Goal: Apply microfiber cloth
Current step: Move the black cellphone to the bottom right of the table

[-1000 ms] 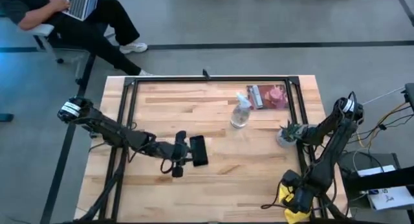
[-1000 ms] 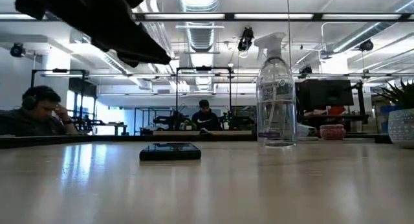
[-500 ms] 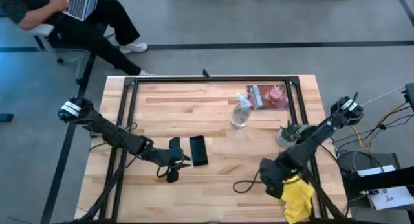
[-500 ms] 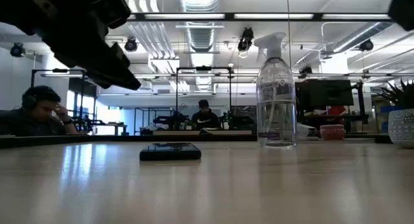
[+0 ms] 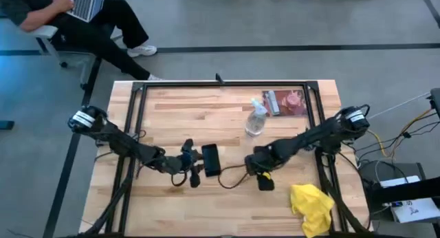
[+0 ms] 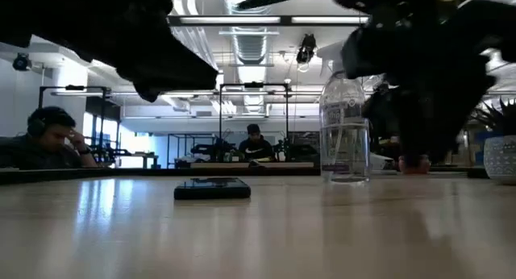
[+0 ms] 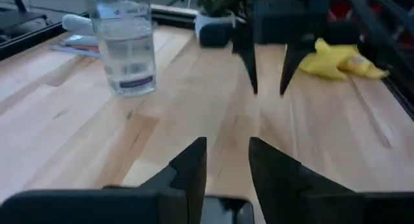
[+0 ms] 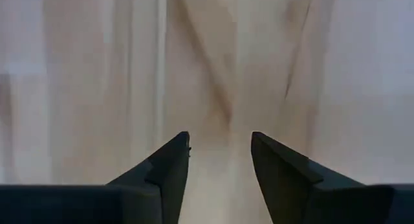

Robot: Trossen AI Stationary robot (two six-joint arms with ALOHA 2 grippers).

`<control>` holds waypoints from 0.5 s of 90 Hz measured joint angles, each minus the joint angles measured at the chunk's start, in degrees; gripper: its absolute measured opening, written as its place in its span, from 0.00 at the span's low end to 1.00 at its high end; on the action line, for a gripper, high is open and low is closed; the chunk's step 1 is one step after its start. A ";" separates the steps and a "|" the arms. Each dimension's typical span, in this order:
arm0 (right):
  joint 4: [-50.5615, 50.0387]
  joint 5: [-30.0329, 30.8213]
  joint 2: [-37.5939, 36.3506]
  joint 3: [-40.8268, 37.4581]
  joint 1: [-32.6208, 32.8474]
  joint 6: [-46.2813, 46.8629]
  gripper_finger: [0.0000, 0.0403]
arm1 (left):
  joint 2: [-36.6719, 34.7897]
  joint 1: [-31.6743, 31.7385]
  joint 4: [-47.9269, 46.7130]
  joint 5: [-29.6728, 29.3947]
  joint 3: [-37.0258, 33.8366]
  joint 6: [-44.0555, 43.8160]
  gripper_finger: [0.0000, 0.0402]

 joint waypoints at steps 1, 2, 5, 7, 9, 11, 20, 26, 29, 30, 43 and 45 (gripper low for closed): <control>0.16 0.31 0.04 0.02 -0.17 -0.74 0.35 | 0.53 0.29 0.11 -0.01 0.24 -0.21 0.25; 0.25 0.68 0.07 0.06 -0.31 -1.42 0.34 | 1.05 0.57 0.18 -0.01 0.48 -0.46 0.25; 0.63 1.64 0.09 0.11 -0.72 -3.45 0.33 | 2.53 1.40 0.21 0.03 1.31 -1.18 0.26; 0.87 2.44 0.06 0.16 -0.90 -4.92 0.32 | 3.51 2.04 0.23 0.17 1.86 -1.56 0.26; 1.04 3.20 -0.06 0.20 -1.02 -6.12 0.31 | 4.51 2.69 0.23 0.64 2.44 -1.87 0.27; 1.11 3.75 -0.13 0.20 -1.10 -7.15 0.30 | 5.51 3.42 0.23 1.11 3.07 -1.98 0.28; 0.73 5.17 -0.40 0.20 -1.27 -10.39 0.26 | 9.76 6.79 -0.57 5.51 6.23 -2.15 0.32; 0.61 5.18 -0.46 0.19 -1.27 -10.98 0.23 | 11.86 9.32 -3.68 8.80 8.86 -2.17 0.36; 0.58 5.17 -0.46 0.09 -1.27 -11.06 0.22 | 12.49 10.44 -6.32 10.48 10.28 -2.20 0.37; 0.51 5.17 -0.46 0.04 -1.27 -11.05 0.21 | 12.66 10.79 -7.41 10.98 10.76 -2.21 0.38; -1.95 5.15 -0.48 -0.67 -0.56 -8.60 0.16 | 14.00 13.83 -26.92 15.38 17.86 -2.20 0.44; -2.26 5.17 -0.48 -0.80 -0.35 -7.96 0.15 | 14.08 14.01 -30.16 15.40 18.91 -2.19 0.44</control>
